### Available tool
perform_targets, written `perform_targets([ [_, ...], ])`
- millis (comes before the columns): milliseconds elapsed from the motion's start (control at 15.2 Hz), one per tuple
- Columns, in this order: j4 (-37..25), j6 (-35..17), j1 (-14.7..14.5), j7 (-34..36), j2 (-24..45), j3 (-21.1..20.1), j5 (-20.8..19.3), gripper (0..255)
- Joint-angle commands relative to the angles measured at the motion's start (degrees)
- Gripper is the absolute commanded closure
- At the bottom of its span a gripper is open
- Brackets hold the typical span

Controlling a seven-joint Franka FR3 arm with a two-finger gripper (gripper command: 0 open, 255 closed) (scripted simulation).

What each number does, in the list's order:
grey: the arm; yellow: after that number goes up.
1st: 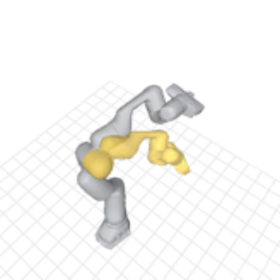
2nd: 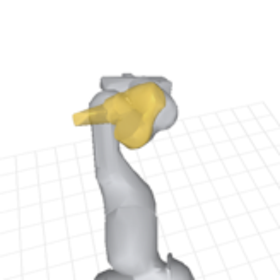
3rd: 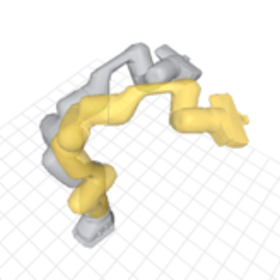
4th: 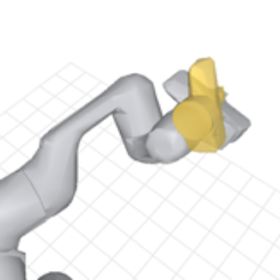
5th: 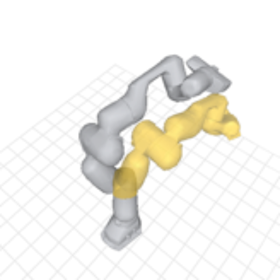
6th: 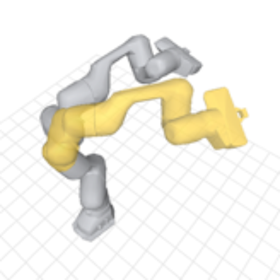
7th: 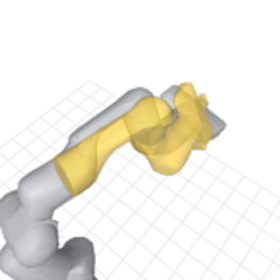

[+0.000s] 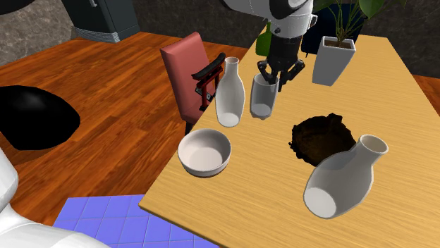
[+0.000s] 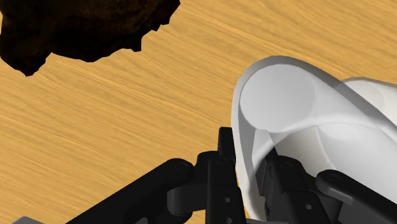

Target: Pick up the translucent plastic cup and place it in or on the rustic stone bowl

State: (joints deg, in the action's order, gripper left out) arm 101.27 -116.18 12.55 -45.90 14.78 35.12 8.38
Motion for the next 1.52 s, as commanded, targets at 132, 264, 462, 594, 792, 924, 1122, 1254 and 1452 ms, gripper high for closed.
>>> perform_targets([
  [132, -2.28, 2.80, -0.05, 0.35, -0.66, 0.20, -0.54, 255],
  [264, -3.45, 4.23, -0.07, 0.51, -0.98, 0.29, -0.80, 255],
  [462, -5.34, 6.42, -0.05, 0.70, -1.36, 0.40, -1.10, 255],
  [594, -6.67, 7.89, -0.01, 0.80, -1.53, 0.47, -1.25, 255],
  [792, -8.81, 10.15, 0.08, 0.90, -1.69, 0.57, -1.40, 255],
  [924, -10.32, 11.68, 0.18, 0.94, -1.72, 0.62, -1.45, 255],
  [1122, -12.22, 13.53, 0.32, 0.96, -1.68, 0.69, -1.46, 255],
  [1254, -14.72, 14.80, 2.63, -1.96, -0.07, 1.46, -0.23, 255],
  [1452, -19.21, 17.00, 6.51, -6.30, 2.86, 2.42, 1.91, 255],
])
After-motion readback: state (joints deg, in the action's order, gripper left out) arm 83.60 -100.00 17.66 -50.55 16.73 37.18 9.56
